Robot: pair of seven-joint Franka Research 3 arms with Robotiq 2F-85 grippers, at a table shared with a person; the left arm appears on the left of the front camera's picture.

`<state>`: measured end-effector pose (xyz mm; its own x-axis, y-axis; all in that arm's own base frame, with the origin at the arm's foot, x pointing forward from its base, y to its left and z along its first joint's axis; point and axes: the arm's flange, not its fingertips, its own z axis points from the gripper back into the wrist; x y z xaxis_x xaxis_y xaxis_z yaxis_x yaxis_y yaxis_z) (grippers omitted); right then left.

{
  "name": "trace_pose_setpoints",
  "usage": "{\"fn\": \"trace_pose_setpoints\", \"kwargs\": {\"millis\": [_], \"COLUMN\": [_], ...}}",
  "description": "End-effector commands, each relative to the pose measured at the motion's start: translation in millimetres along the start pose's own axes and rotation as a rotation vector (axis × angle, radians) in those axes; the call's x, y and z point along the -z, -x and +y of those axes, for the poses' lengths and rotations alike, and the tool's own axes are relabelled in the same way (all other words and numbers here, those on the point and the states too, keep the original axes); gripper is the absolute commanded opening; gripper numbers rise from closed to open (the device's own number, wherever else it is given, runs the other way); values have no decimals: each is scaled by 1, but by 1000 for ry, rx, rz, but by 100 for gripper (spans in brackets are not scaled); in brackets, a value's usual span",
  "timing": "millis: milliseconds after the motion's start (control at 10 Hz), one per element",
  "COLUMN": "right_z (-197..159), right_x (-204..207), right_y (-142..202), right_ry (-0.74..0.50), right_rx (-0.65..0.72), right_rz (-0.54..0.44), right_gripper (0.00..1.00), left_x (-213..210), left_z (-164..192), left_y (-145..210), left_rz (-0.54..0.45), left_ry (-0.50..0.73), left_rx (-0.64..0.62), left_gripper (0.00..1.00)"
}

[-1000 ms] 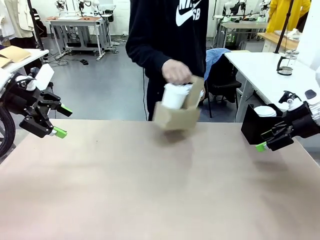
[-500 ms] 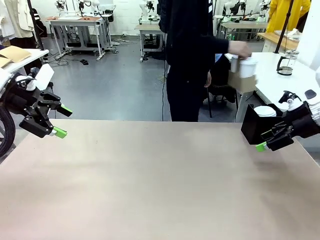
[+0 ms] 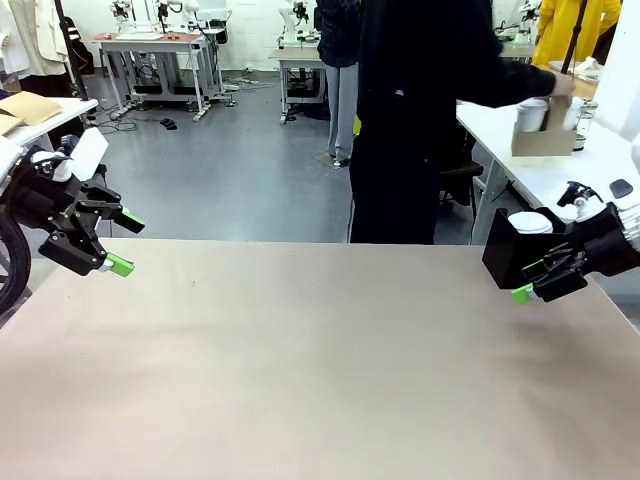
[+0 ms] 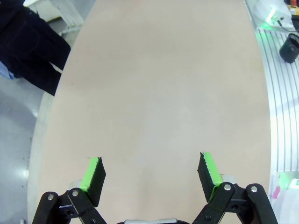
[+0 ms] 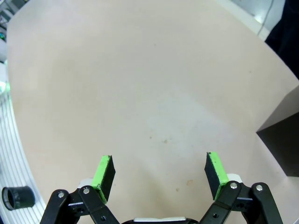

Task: Pour a drink into a cup and package it in a carrier.
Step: Insert the held 600 ml Paper Cup into the Cup Carrier.

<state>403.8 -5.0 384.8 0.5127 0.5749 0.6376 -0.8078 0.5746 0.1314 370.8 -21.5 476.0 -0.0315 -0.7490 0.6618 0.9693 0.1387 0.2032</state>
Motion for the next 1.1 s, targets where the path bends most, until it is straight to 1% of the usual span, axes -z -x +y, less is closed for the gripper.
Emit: {"fn": "trace_pose_setpoints", "kwargs": {"millis": [0,1000], "right_z": [-1,-1], "right_x": [-1,-1], "right_y": [-1,-1], "right_ry": [13,13], "right_rx": [-7,-7], "right_rz": [3,3], "right_gripper": [97,97], "left_x": [1,1], "left_z": [1,1], "left_y": [2,2], "left_rz": [-27,-27], "left_ry": [-2,-2], "left_rx": [17,17], "left_gripper": [100,100]}}
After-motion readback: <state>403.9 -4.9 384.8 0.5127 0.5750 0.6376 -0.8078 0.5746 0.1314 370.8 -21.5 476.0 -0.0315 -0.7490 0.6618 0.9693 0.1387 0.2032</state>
